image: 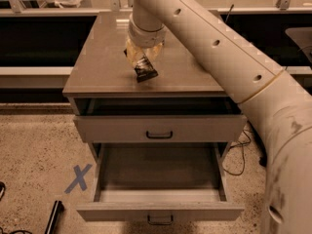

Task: Pick rxbar chocolate from middle drawer and place on counter

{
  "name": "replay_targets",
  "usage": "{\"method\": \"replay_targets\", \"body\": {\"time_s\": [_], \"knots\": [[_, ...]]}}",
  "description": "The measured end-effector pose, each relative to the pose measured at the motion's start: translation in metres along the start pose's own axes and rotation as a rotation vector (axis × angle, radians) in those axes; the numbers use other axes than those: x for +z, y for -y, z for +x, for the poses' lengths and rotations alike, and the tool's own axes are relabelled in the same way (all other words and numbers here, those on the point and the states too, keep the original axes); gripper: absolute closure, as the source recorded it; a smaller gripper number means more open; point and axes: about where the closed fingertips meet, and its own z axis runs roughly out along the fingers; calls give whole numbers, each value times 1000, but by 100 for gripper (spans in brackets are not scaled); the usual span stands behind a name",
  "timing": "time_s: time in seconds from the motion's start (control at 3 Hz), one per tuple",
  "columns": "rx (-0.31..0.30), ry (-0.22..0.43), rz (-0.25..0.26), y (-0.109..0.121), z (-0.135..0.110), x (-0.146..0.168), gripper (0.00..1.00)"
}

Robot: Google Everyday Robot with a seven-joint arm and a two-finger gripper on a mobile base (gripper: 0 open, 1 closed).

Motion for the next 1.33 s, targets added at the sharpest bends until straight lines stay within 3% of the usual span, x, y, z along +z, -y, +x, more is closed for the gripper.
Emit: {"method": "replay_targets", "body": {"time_s": [0.33,1.0,1.33], "knots": [[55,27,20,-8,4,17,81],[52,-1,29,-6,12,23,35],[51,-12,36,-4,15,27,4]]}}
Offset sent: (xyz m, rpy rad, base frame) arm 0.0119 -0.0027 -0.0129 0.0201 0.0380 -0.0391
